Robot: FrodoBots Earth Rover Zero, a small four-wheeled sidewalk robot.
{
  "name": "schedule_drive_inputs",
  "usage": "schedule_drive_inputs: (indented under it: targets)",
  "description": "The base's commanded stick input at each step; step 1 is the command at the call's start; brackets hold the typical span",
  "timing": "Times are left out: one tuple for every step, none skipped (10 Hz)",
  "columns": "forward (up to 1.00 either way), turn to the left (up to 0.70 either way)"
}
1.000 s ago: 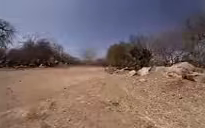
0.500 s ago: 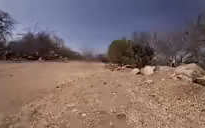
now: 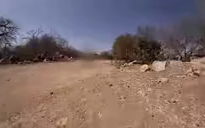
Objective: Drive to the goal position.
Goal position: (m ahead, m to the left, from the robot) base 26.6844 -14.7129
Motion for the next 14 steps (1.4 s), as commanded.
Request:
schedule_drive_inputs:
  targets:
    - [1.0, 0.0]
    - [1.0, 0.0]
    - [1.0, 0.0]
    - [1.0, 0.0]
    - [1.0, 0.0]
    - [1.0, 0.0]
    - [1.0, 0.0]
    - [1.0, 0.0]
    - [1.0, 0.0]
    - [1.0, 0.0]
    - [1.0, 0.0]
    - [1.0, 0.0]
    - [1.0, 0.0]
    - [1.0, 0.0]
